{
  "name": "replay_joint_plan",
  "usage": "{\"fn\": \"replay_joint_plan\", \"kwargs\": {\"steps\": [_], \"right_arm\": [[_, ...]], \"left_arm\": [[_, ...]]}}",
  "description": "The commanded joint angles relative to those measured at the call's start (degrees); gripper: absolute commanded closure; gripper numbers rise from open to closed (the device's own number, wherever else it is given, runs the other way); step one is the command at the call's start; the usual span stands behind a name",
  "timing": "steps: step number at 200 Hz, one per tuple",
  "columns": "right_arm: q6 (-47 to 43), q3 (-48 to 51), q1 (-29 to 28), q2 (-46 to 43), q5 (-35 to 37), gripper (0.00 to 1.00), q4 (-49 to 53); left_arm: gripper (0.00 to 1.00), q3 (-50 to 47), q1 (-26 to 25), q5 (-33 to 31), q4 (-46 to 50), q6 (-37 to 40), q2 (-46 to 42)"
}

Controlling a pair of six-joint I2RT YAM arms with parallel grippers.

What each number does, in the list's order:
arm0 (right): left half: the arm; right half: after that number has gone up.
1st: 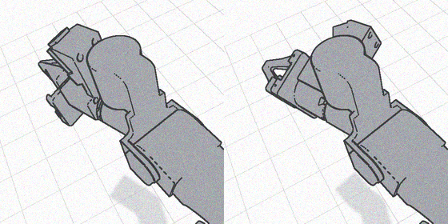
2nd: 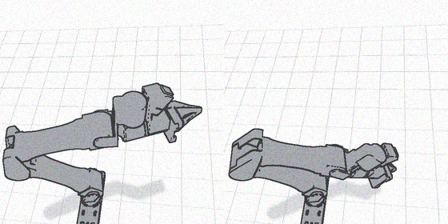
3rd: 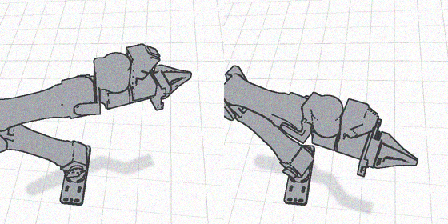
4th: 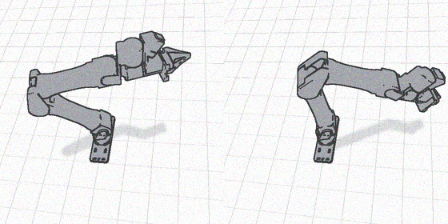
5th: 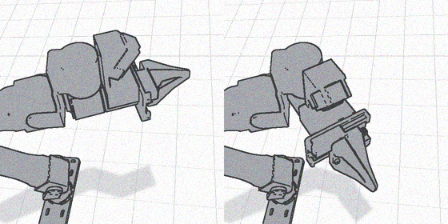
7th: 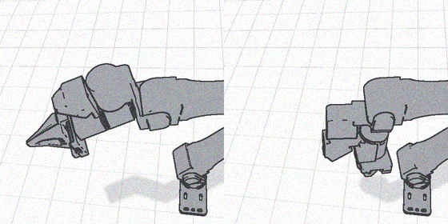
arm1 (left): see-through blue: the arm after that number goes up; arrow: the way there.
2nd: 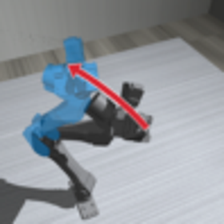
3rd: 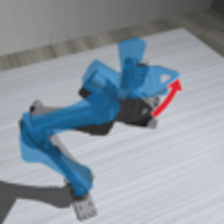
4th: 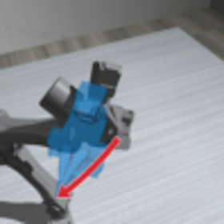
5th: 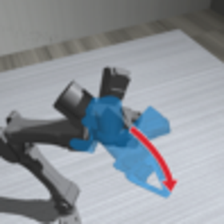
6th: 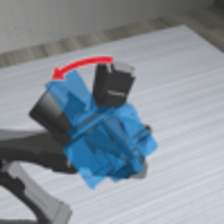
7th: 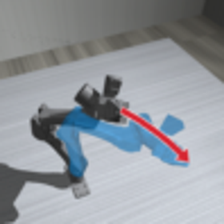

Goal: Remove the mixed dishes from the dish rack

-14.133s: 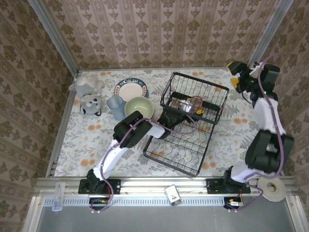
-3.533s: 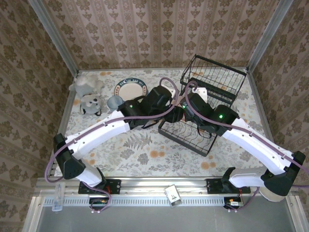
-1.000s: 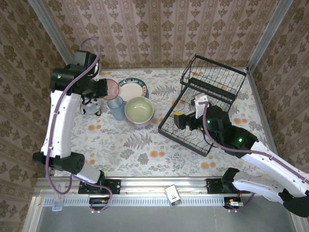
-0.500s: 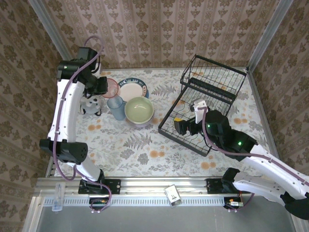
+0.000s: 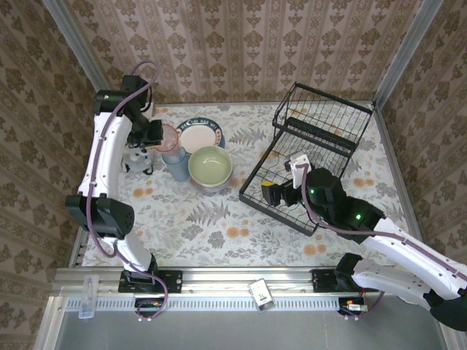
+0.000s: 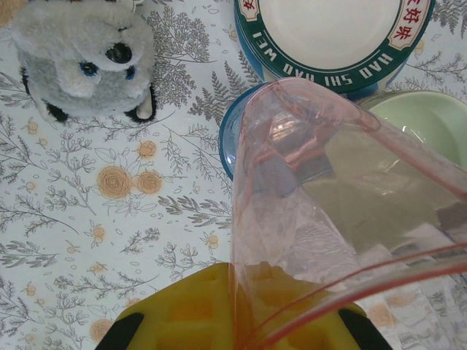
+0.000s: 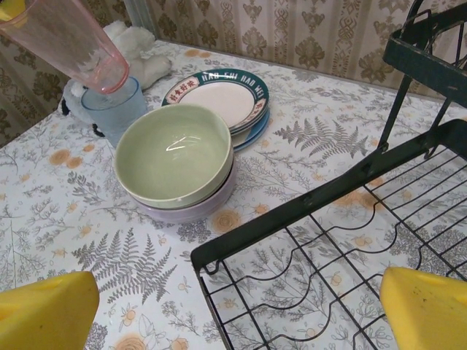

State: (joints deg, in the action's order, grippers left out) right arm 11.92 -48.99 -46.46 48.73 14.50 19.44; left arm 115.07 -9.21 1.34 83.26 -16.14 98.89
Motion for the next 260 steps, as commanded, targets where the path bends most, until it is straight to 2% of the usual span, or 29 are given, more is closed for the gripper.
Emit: {"fn": "replay_joint_plan", "kwargs": {"steps": [1, 210, 260], "right_arm": [[0.01, 1.13, -0.39, -1.2, -0.89, 0.0, -1.42], [0.01, 2.75, -0.38, -1.76, -1.05, 0.0, -2.0], [0.28, 2.93, -0.39, -1.84, -1.15, 0.0, -1.96]], "left_arm": [[1.0, -0.19, 0.67, 1.01, -0.57, 1.57, 0.59], [1.0, 2.96, 1.69, 0.46, 2.07, 3.97, 10.49], [0.93, 4.08, 1.59, 1.03, 3.11, 5.07, 13.9]]}}
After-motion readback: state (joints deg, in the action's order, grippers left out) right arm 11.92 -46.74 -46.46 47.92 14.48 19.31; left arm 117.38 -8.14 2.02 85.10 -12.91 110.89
